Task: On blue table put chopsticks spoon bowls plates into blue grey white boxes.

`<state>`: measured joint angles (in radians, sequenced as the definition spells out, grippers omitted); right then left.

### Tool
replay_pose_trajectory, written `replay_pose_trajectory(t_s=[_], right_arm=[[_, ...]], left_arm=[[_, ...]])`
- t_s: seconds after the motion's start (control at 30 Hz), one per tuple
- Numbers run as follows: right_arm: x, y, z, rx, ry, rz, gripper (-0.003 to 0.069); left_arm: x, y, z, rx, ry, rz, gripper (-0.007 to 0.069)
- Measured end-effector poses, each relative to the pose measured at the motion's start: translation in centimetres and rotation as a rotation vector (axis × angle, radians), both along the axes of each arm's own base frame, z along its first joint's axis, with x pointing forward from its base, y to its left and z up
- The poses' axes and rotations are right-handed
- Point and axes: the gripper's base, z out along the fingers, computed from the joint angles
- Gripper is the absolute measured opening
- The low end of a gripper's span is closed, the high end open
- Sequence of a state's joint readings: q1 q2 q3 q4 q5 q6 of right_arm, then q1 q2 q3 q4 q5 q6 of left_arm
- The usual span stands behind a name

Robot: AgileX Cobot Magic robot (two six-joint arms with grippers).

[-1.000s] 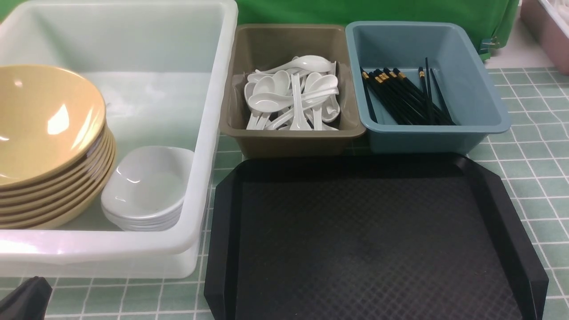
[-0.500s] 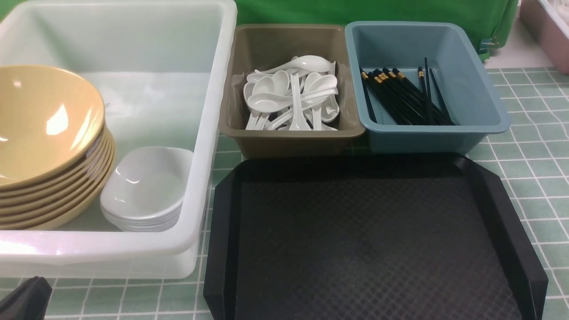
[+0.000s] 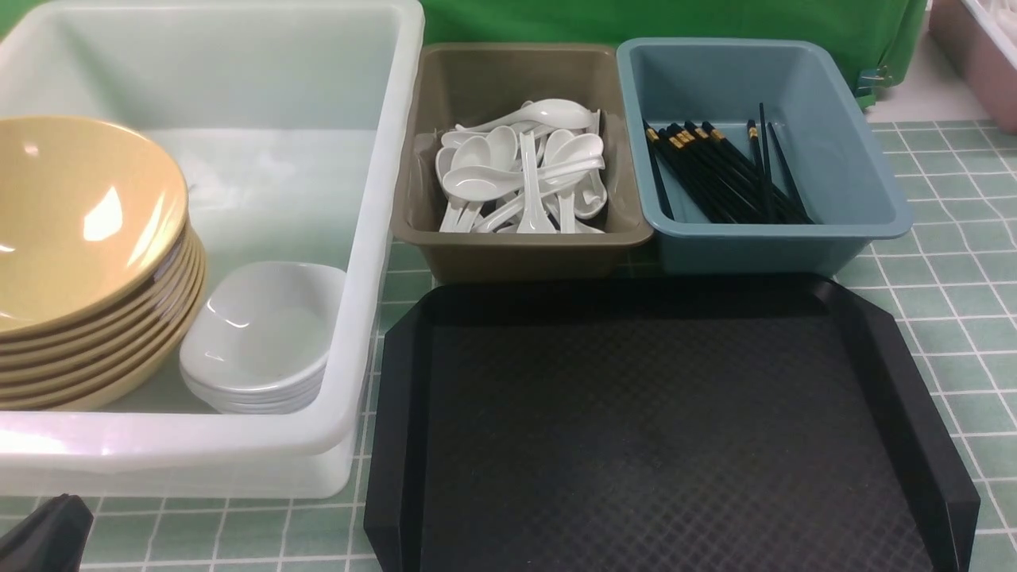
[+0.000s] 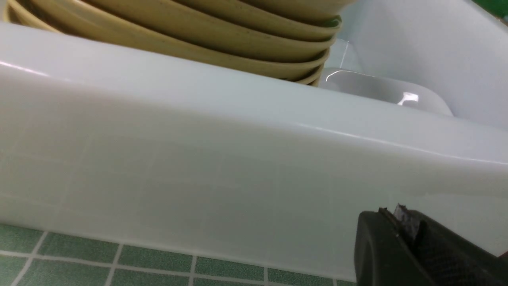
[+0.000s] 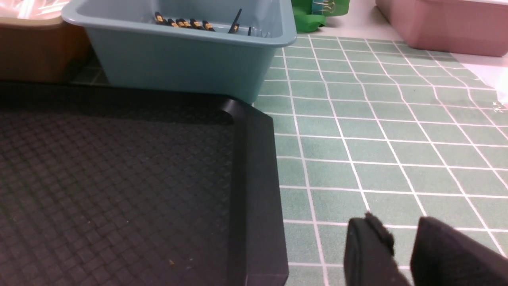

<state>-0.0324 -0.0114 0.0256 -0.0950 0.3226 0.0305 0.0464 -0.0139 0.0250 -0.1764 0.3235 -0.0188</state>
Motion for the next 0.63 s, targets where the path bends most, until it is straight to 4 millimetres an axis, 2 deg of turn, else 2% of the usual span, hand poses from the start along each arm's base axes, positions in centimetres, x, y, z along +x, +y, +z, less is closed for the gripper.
replay_pose_trajectory(t_s=[0.63], right_arm=[[0.00,0.00,0.00,0.000,0.000,0.000,0.0234]], left_arm=[[0.00,0.00,0.00,0.000,0.000,0.000,0.0002]])
